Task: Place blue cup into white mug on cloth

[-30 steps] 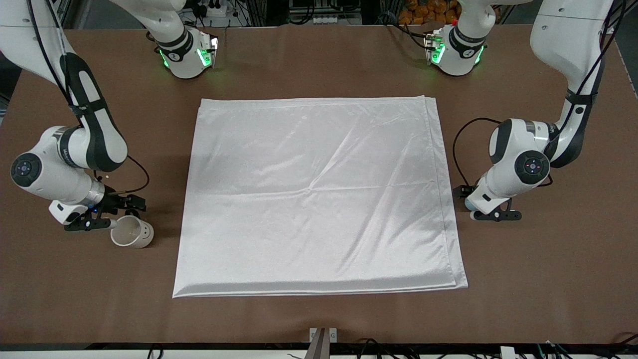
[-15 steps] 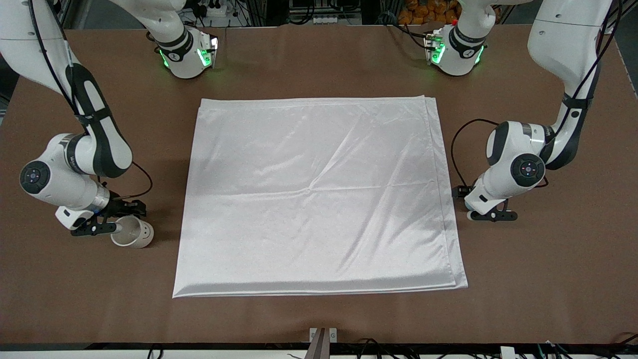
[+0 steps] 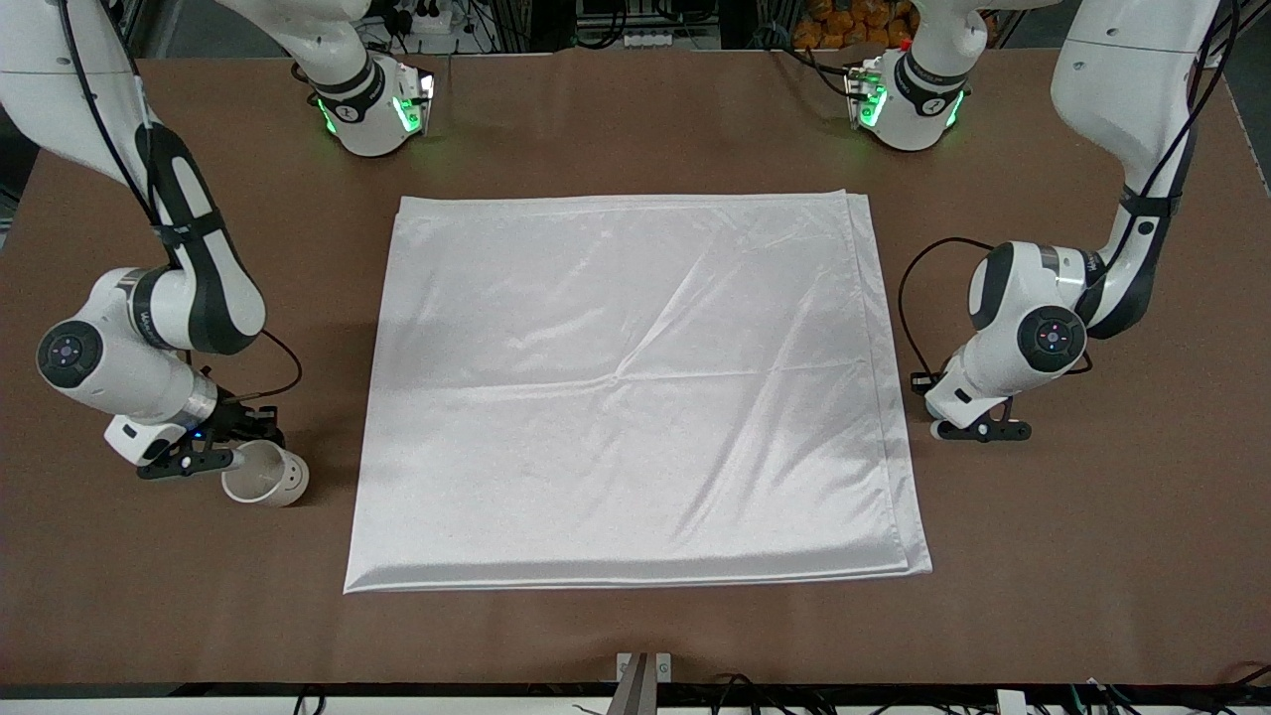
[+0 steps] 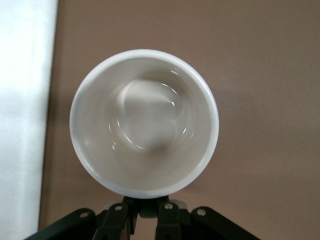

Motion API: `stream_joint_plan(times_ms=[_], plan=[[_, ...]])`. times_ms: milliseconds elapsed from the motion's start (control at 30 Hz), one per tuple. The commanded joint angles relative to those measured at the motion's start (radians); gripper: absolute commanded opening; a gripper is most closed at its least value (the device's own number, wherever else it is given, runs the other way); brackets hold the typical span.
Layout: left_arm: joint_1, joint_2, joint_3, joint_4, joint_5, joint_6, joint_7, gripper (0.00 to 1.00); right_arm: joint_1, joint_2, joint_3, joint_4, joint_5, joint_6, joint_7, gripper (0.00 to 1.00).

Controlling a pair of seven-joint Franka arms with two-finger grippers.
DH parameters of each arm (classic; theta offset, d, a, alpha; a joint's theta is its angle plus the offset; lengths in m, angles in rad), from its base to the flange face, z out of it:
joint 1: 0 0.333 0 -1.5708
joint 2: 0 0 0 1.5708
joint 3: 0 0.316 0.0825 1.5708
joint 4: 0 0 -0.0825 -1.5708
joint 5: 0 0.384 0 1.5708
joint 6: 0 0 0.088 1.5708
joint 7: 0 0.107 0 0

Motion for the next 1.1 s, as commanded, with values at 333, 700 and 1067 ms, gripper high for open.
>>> stream_joint_plan(times_ms=[333,700,1067], plan=[[0.003,0.004,-0.005,0.008,0.028,0.006,-0.006,0.0,0.168,-0.107,0.011,0.08,-0.001,-0.197,0.179,0.0],[0.003,0.002,-0.005,0.008,0.028,0.005,-0.004,0.0,0.384,-0.123,0.013,0.112,-0.001,-0.259,0.45,0.0],[0.016,-0.006,-0.005,0.008,0.026,0.005,0.025,0.0,0.619,-0.081,0.011,0.176,-0.003,-0.263,0.688,0.0]])
